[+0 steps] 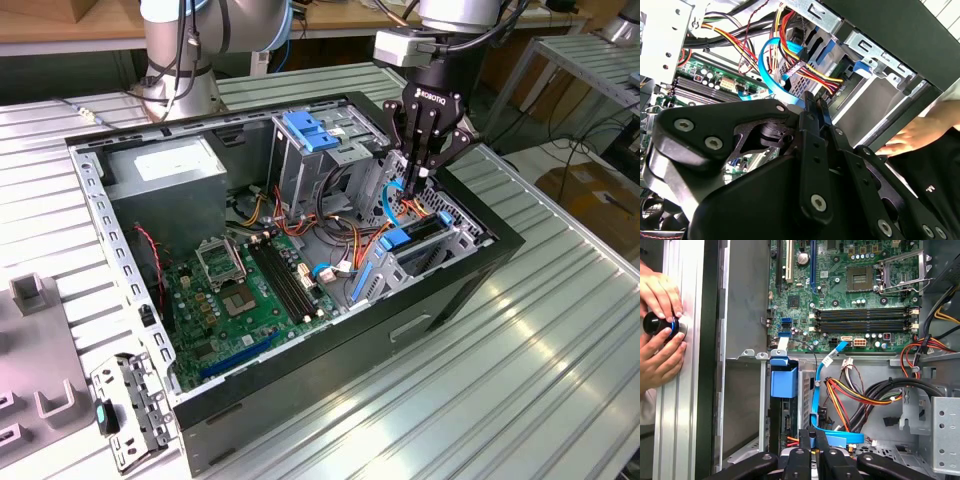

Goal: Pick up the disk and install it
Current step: 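Insert the second disk wire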

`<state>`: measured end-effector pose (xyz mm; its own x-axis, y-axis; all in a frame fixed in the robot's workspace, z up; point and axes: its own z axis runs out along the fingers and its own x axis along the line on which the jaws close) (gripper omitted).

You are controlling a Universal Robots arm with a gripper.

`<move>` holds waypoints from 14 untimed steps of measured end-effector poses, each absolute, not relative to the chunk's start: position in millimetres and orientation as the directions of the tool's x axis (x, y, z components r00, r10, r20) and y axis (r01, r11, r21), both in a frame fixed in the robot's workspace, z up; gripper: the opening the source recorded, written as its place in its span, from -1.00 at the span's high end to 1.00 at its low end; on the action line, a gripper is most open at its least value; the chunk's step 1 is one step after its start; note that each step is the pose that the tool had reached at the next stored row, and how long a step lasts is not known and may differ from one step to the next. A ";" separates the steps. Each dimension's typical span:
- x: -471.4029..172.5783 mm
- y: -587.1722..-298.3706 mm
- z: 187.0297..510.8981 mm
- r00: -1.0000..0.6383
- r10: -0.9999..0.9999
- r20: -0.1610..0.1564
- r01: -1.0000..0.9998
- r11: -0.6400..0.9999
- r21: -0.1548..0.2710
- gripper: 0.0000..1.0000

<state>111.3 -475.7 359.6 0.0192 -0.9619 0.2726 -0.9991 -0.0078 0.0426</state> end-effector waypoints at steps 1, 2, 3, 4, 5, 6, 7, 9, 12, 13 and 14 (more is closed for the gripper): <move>111.3 -475.6 359.6 0.019 -0.962 0.273 -0.999 -0.008 0.043 0.68; 111.3 -475.7 359.6 0.019 -0.962 0.272 -0.999 -0.008 0.043 0.68; 111.2 -475.7 359.6 0.019 -0.962 0.272 -0.999 -0.008 0.043 0.68; 111.0 -476.4 359.6 0.019 -0.962 0.272 -0.999 -0.008 0.042 0.68; 110.8 -476.8 359.6 0.020 -0.962 0.272 -0.999 -0.008 0.042 0.68; 110.3 -477.6 359.6 0.019 -0.962 0.272 -0.999 -0.008 0.042 0.68; 109.9 -478.9 359.7 0.019 -0.963 0.270 -0.999 -0.009 0.041 0.68; 108.9 -483.8 359.5 0.019 -0.966 0.256 -0.999 -0.009 0.038 0.68; 108.3 -491.4 359.1 0.017 -0.972 0.233 -0.999 -0.011 0.030 0.68; 108.0 -493.3 359.0 0.017 -0.974 0.228 -1.000 -0.011 0.028 0.68; 107.2 -494.5 358.6 0.017 -0.974 0.224 -1.000 -0.011 0.027 0.68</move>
